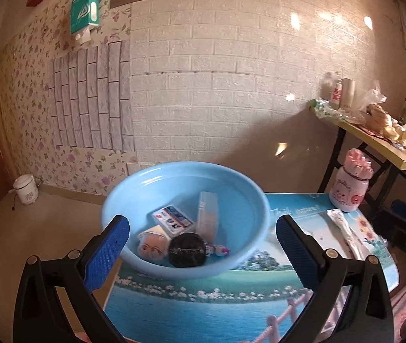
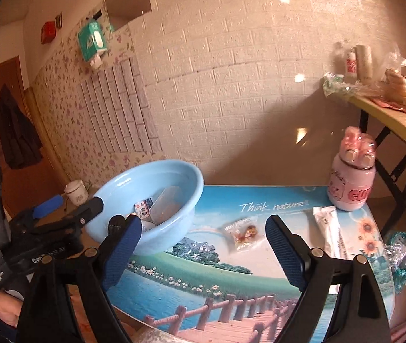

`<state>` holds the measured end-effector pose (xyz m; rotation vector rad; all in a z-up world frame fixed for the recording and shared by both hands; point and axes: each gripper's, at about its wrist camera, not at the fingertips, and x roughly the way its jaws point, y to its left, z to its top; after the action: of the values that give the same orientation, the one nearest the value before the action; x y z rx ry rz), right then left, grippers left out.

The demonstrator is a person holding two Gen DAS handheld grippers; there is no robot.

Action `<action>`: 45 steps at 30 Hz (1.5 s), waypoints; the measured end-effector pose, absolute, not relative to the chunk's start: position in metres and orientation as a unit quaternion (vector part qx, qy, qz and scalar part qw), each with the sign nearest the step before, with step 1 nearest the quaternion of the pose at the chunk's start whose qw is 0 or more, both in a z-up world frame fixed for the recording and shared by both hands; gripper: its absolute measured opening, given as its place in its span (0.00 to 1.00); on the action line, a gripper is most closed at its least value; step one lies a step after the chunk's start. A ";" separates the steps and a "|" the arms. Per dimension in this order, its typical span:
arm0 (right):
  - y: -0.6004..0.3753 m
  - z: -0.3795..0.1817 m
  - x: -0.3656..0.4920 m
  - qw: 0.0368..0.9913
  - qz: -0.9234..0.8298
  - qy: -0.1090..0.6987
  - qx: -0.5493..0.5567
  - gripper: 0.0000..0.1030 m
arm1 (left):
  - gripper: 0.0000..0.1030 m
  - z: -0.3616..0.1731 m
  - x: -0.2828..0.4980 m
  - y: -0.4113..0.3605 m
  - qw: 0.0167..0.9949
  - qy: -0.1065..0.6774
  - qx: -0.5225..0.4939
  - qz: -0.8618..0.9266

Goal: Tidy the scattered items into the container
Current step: 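Withdraw both grippers from the basin toward the snack bag and white packet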

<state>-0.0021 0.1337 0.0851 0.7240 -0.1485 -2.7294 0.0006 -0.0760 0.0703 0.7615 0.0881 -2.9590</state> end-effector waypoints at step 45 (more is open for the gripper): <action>0.219 0.049 0.021 0.040 -0.950 -0.056 0.305 0.87 | 1.00 0.062 0.008 0.006 -0.043 -0.009 0.268 -0.962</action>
<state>0.0206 0.2192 0.0490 0.9340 -0.1712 -2.9114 0.0082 0.0055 0.0622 0.8667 -0.0275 -3.1083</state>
